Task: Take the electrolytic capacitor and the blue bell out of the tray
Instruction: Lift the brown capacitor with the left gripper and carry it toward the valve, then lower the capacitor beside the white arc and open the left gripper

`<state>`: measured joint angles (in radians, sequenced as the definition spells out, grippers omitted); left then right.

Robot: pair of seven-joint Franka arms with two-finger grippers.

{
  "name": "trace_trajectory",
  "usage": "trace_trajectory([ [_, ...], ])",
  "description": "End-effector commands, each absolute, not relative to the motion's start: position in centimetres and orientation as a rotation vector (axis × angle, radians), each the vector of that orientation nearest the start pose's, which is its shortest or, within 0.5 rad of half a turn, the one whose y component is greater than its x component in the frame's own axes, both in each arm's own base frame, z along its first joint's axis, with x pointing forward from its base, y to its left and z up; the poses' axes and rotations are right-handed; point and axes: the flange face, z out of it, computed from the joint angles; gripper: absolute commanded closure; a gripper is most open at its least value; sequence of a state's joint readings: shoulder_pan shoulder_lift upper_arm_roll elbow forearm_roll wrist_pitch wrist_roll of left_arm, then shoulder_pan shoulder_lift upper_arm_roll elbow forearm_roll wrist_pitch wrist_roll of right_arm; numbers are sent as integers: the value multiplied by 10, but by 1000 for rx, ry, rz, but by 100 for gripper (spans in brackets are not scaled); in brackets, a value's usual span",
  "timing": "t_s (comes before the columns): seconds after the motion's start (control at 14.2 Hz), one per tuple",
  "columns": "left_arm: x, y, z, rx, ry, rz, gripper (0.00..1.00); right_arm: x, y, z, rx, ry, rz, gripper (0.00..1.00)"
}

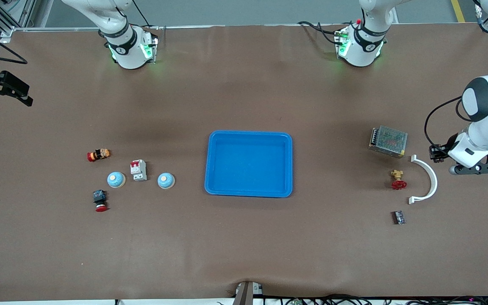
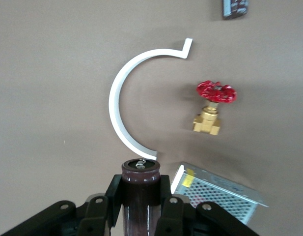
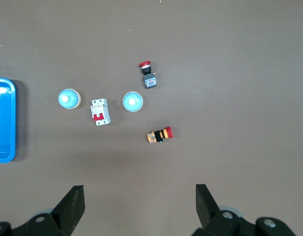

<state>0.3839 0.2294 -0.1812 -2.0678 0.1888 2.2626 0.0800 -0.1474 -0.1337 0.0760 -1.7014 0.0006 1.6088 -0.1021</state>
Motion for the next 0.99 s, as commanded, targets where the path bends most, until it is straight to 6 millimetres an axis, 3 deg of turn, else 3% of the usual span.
trace_trajectory([
  [0.0, 544, 149, 312, -3047, 69, -3, 100, 512, -37, 644, -3154, -33, -73, 0],
  [0.35, 519, 202, 288, -3039, 180, -74, 100, 513, -37, 644, -3153, -31, -68, 0],
  [0.64, 498, 243, 245, -3031, 245, -166, 100, 512, -40, 644, -3153, -26, -68, 0],
  [0.92, 491, 262, 197, -3027, 273, -263, 100, 512, -39, 646, -3154, -28, -75, 0],
])
